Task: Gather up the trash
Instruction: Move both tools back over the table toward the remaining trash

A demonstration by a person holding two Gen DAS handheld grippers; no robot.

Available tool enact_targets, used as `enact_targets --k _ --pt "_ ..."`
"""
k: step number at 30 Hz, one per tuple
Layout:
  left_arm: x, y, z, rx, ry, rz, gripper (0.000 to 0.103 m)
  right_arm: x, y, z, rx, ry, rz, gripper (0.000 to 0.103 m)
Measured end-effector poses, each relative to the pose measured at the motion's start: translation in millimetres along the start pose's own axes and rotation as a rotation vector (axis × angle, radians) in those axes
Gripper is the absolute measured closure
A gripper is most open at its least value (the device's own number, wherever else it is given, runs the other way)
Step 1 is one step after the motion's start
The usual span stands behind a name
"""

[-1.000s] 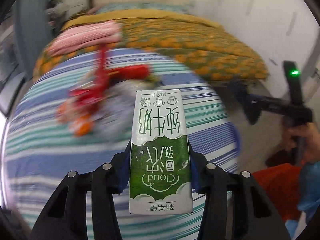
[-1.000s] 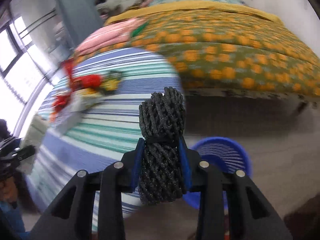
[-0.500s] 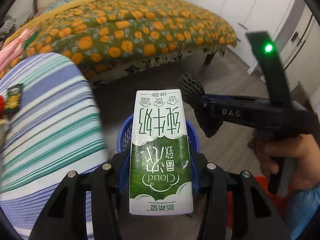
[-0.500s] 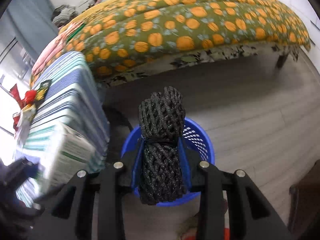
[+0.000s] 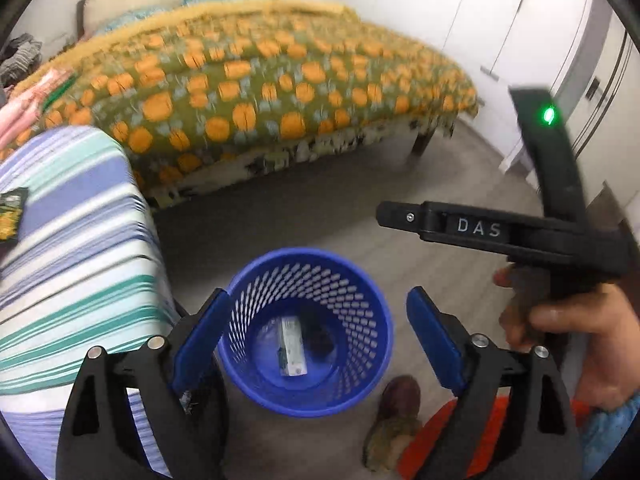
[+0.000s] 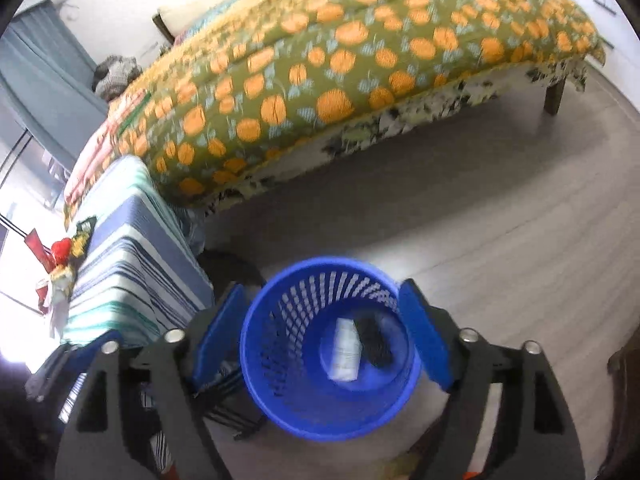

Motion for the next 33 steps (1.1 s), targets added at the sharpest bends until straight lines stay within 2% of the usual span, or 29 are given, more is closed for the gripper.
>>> enact_targets --k 4,5,8,12,18,24,28,33 --pt "-51 8 11 -0.009 -0.033 -0.083 0.007 -30 -7 9 0.008 -0.049 -0.115 0.013" --pt "-63 12 16 -0.013 -0.046 -0.101 0.006 -38 -8 15 -0.007 -0.06 -0.153 0.006" --pt "-98 34 42 -0.027 -0.134 -0.135 0.006 -65 -8 51 -0.132 -0.064 -0.292 0.005" --pt "-145 78 87 -0.084 -0.257 -0.141 0.006 -79 9 108 -0.3 -0.071 -0.355 0.005" --pt "-204 142 169 -0.226 -0.431 -0.118 0.006 -76 76 214 -0.497 -0.15 -0.293 0.005" --pt "-251 171 226 -0.324 -0.546 -0.121 0.006 -64 128 290 -0.596 -0.165 -0.201 0.004" --pt "-274 185 261 -0.393 -0.567 -0.135 0.006 -54 150 329 -0.611 -0.145 -0.16 0.004" --pt "-283 177 299 -0.408 -0.553 -0.148 0.006 -38 168 373 -0.666 -0.114 -0.119 0.004"
Point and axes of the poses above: each gripper's, at about its wrist camera, not at the fingertips, and x roughly the way its jaws point, z to its left, y to its underside, the point moved 6 cm from there along x, roughly the way its jaws point, and after that the axes turned 10 degrees about y, right-handed, at the moved point
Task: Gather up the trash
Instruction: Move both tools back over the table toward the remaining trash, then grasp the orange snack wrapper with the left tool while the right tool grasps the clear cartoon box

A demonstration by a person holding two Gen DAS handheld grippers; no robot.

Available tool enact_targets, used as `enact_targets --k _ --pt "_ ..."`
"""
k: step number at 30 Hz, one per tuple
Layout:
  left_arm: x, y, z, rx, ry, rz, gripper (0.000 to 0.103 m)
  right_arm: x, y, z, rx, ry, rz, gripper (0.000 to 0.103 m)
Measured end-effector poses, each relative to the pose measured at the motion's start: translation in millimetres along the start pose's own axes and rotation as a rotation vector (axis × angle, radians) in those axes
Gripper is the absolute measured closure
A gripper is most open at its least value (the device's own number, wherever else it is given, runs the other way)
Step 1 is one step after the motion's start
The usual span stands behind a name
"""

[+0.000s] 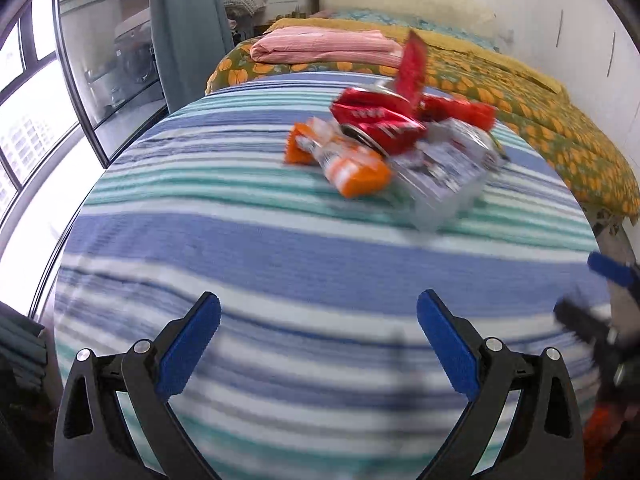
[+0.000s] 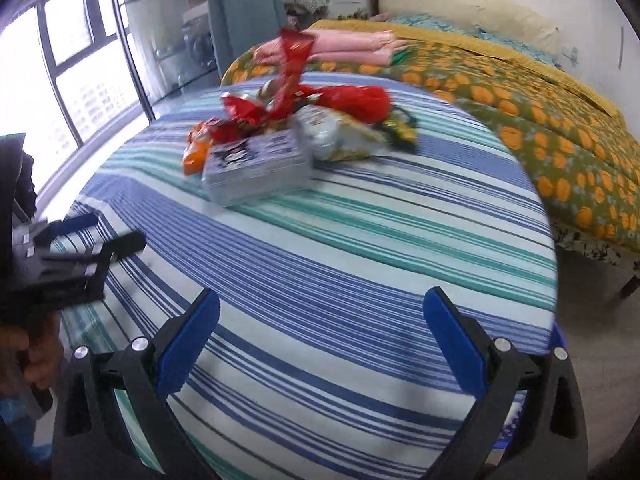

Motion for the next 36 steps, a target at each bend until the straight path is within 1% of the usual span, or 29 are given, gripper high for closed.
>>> enact_targets --k 5,7,9,10,12,15,18,20,21,23,24,26,28,30,32,33,34,35,36 --pt "27 -35 13 -0.021 0.008 -0.006 0.006 17 -4 20 -0.031 0.022 0.03 0.004" --pt "39 -48 10 -0.015 0.014 -0.004 0.006 24 -2 24 -0.032 0.024 0.046 0.005" --pt "47 -56 7 0.001 0.004 -0.005 0.006 29 1 27 -0.041 0.034 0.059 0.005" --pt "52 -59 8 0.01 -0.008 0.0 0.006 28 0 28 -0.052 0.04 0.047 0.005" --pt "56 -61 15 0.001 -0.025 0.009 0.006 30 0 29 -0.052 0.03 0.054 0.005" --pt "49 -56 46 -0.065 -0.054 0.007 0.006 31 0 28 -0.048 0.027 0.054 0.005" --pt "40 -47 81 -0.101 -0.108 0.012 0.006 31 -1 28 -0.047 0.027 0.053 0.005" --pt "32 -43 98 -0.115 -0.121 0.01 0.006 31 -1 28 -0.047 0.029 0.053 0.005" --pt "28 -43 102 -0.114 -0.099 0.004 0.006 30 0 28 -0.046 0.028 0.053 0.005" --pt "23 -47 93 -0.089 -0.009 -0.013 0.006 30 0 28 -0.046 0.029 0.053 0.005" --pt "23 -52 80 -0.057 0.05 -0.011 0.006 30 0 28 -0.047 0.029 0.053 0.005" --pt "27 -61 59 0.0 0.099 -0.005 0.006 31 -1 28 -0.045 0.031 0.052 0.005" --pt "36 -69 41 0.052 0.113 0.009 0.006 31 -1 28 -0.045 0.031 0.052 0.005" --pt "48 -77 27 0.092 0.096 0.013 0.006 30 0 28 -0.044 0.033 0.052 0.005" --pt "62 -84 23 0.104 0.088 0.024 0.011 30 0 27 -0.039 0.036 0.051 0.005" --pt "67 -85 21 0.1 0.091 0.034 0.021 30 0 27 -0.036 0.038 0.051 0.005" --pt "71 -84 22 0.092 0.103 0.047 0.038 30 1 26 -0.034 0.04 0.051 0.005" --pt "74 -84 22 0.086 0.125 0.059 0.048 30 1 26 -0.032 0.041 0.051 0.005" --pt "74 -81 22 0.078 0.159 0.077 0.061 30 1 26 -0.03 0.042 0.05 0.005"
Point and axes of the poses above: each gripper's, at about its wrist camera, not at the fingertips, and x roughly the way its jaws point, z to its left, y to its underside, the point moved 6 cm from there along x, roughly the way its jaws point, and after that the axes turned 10 degrees about y, right-handed, at the moved point
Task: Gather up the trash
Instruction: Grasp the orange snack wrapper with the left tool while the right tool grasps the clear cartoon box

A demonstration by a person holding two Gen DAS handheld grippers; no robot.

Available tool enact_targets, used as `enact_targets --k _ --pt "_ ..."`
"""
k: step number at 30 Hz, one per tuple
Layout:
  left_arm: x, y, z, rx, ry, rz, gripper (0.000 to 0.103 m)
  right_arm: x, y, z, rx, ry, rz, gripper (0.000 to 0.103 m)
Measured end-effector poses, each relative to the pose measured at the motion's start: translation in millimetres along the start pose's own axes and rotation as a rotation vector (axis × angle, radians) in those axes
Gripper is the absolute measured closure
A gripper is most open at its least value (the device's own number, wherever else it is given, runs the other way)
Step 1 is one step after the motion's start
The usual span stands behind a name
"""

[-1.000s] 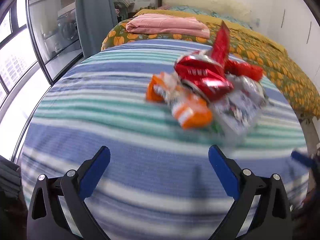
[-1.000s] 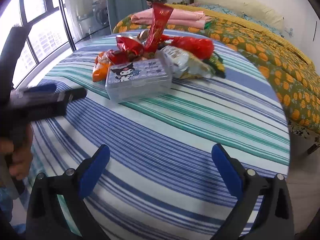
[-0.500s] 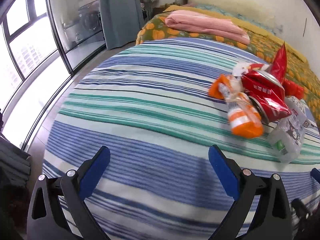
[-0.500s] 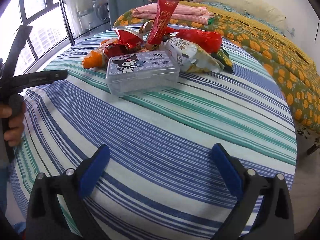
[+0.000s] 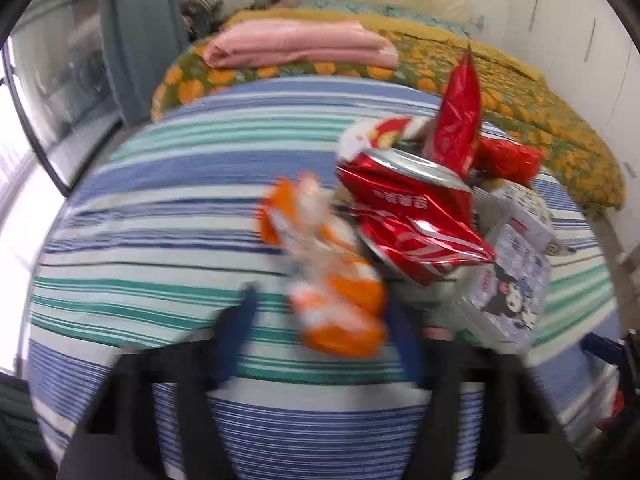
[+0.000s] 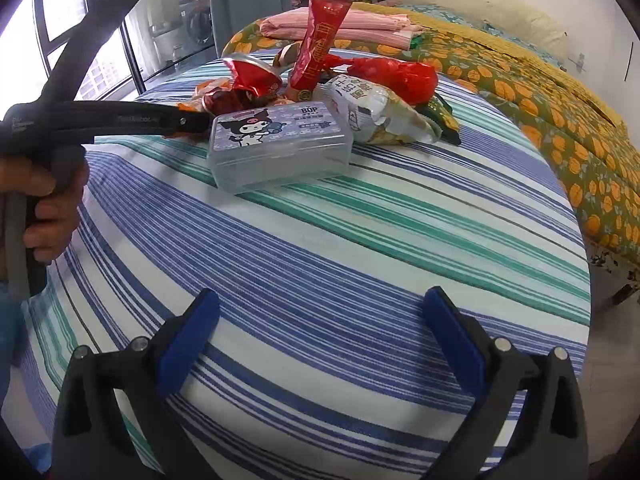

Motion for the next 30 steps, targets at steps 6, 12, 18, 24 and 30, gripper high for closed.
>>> enact_targets --k 6,12,18,24,30 --pt "-41 32 8 0.024 -0.007 -0.007 0.061 0 0 0 0.004 0.002 0.0 0.005" --pt "-66 76 18 0.019 -0.008 0.017 0.051 0 1 -1 0.004 0.002 0.001 0.005" --pt "-60 88 28 0.0 -0.067 -0.004 0.025 2 -1 -1 0.036 0.02 0.018 0.004" --pt "-59 90 32 -0.001 -0.083 -0.015 0.016 11 -35 11 0.289 -0.065 0.106 0.005" --pt "-59 91 31 -0.004 -0.079 -0.013 0.013 38 -94 14 0.545 0.007 0.118 0.005"
Point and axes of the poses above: each gripper's, at about its wrist camera, not at the fingertips, and x roughly the way its jaws point, z to its left, y to its underside, the point moved 6 cm from there along x, roughly the way its jaws point, and after that the axes turned 10 degrees about y, right-handed, at the moved point
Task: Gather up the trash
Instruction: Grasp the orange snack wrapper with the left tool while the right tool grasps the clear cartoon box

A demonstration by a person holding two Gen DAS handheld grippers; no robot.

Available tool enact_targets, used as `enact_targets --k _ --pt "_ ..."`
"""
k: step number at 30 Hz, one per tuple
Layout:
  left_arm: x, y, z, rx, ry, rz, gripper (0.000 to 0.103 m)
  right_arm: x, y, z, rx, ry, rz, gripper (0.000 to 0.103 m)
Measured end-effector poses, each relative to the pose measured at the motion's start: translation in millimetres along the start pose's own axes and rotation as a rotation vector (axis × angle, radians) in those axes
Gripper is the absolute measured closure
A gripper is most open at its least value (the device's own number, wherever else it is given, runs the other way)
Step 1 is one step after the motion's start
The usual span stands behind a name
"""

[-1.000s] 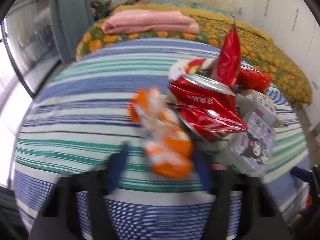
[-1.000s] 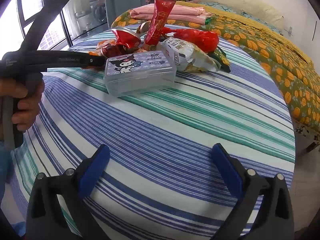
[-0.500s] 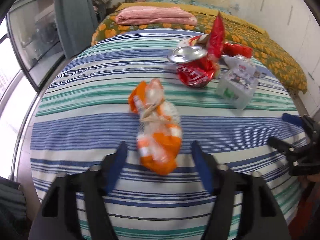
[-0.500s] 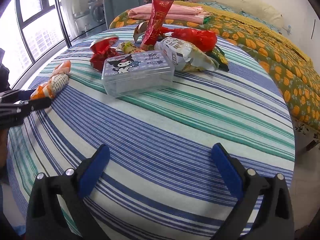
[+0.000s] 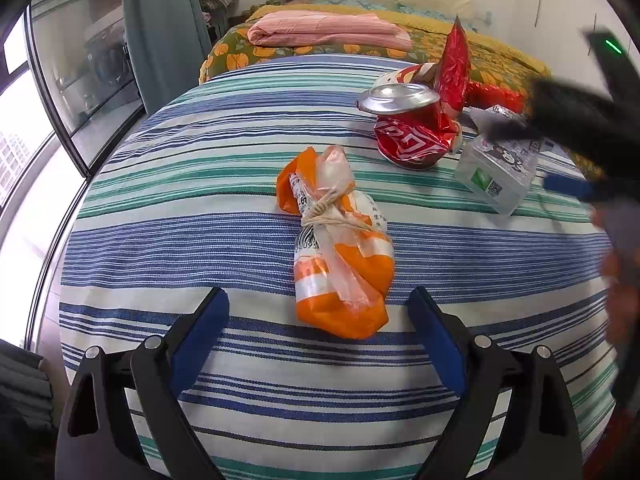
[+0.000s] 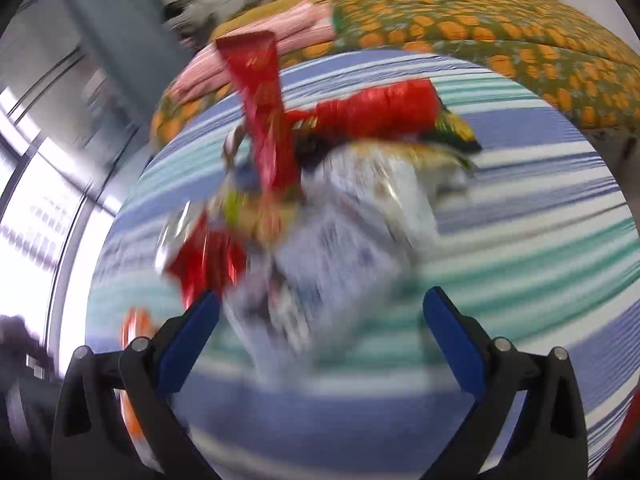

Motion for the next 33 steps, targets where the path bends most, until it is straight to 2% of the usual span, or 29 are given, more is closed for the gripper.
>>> enact_targets --k 4,6,8,11,13,16,22,28,33 --pt "-1 2 0 -0.005 -0.003 -0.004 0.013 25 -9 8 0.01 0.12 0.044 0.004" --pt "-1 2 1 -0.007 -0.003 -0.005 0.013 22 -6 6 -0.036 0.142 0.023 0.005" --pt "-1 2 1 -0.007 -0.002 -0.004 0.013 17 3 -1 -0.075 0.119 0.025 0.006" --pt "-2 3 0 -0.005 0.0 -0.003 0.012 1 21 -17 -0.165 0.053 0.017 0.018" --pt "-1 3 0 -0.005 0.002 -0.001 0.011 -9 32 -33 -0.204 0.046 0.012 0.018" --pt "-1 4 -1 -0.003 0.003 0.0 0.011 -15 43 -53 -0.258 0.033 -0.002 0.017" --pt "0 4 -2 -0.003 0.001 0.006 0.009 -17 62 -43 -0.431 0.057 -0.102 0.012" --pt "3 4 -3 0.001 0.012 0.017 0.006 -9 58 -39 -0.449 0.057 -0.089 0.005" --pt "1 5 -2 -0.002 0.03 0.011 0.006 -9 59 -36 -0.446 0.049 -0.086 0.004"
Point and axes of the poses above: each gripper's, at about its wrist camera, not at the fingertips, and x roughly the way its jaws point, z to its left, y to its underside, the point moved 6 cm from there along x, roughly the way its jaws point, and after that the axes turned 10 degrees about y, right-handed, at the moved point
